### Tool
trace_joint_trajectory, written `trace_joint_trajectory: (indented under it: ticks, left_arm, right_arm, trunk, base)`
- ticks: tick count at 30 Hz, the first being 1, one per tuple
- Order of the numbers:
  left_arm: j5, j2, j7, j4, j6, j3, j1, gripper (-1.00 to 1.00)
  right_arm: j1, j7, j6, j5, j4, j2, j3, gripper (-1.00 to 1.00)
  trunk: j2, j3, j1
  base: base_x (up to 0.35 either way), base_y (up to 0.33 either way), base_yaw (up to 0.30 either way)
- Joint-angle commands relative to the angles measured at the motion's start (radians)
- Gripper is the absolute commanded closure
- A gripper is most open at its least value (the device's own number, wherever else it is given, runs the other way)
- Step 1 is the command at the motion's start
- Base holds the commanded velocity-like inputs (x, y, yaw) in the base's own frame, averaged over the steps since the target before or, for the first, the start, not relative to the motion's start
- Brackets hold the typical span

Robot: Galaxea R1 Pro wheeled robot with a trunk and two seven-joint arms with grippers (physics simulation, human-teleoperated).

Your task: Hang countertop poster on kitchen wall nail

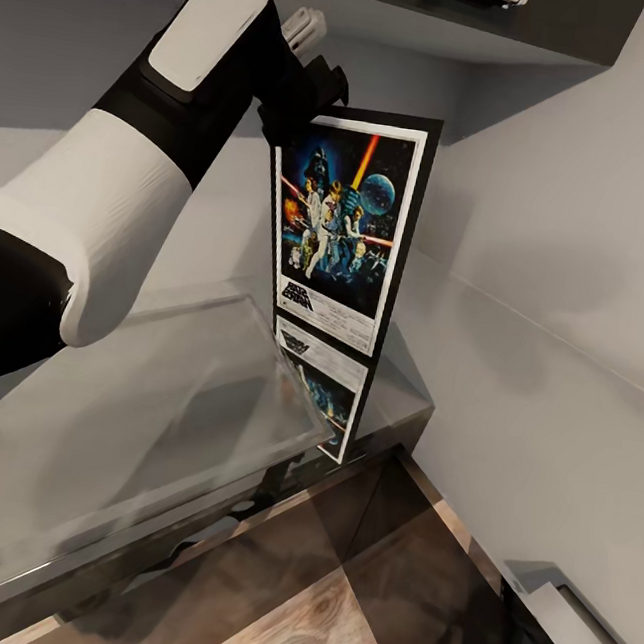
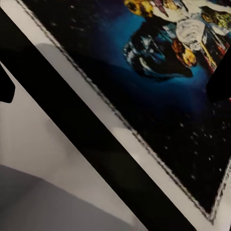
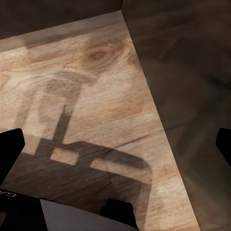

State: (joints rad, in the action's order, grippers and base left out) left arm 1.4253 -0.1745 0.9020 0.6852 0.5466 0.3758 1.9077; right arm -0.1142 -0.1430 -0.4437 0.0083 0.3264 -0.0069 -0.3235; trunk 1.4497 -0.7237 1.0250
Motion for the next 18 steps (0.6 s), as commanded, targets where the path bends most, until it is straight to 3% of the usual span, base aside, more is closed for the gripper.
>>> trace_joint_trajectory:
  ticks: [1,18]
  left_arm:
    - [0.001,0.000,0.008,-0.024,0.012,0.003,0.000,-1.00]
    - [0.006,0.000,0.054,-0.022,0.012,0.003,0.000,-1.00]
  right_arm:
    - [-0.001,-0.009,-0.001,0.001,0.000,-0.001,-0.008,-1.00]
    - [-0.001,-0.009,-0.001,0.001,0.000,-0.001,-0.008,-1.00]
  trunk:
    - [0.000,-0.001,0.000]
    - [0.000,-0.001,0.000]
  base:
    - [0.000,0.000,0.000]
    - [0.000,0.000,0.000]
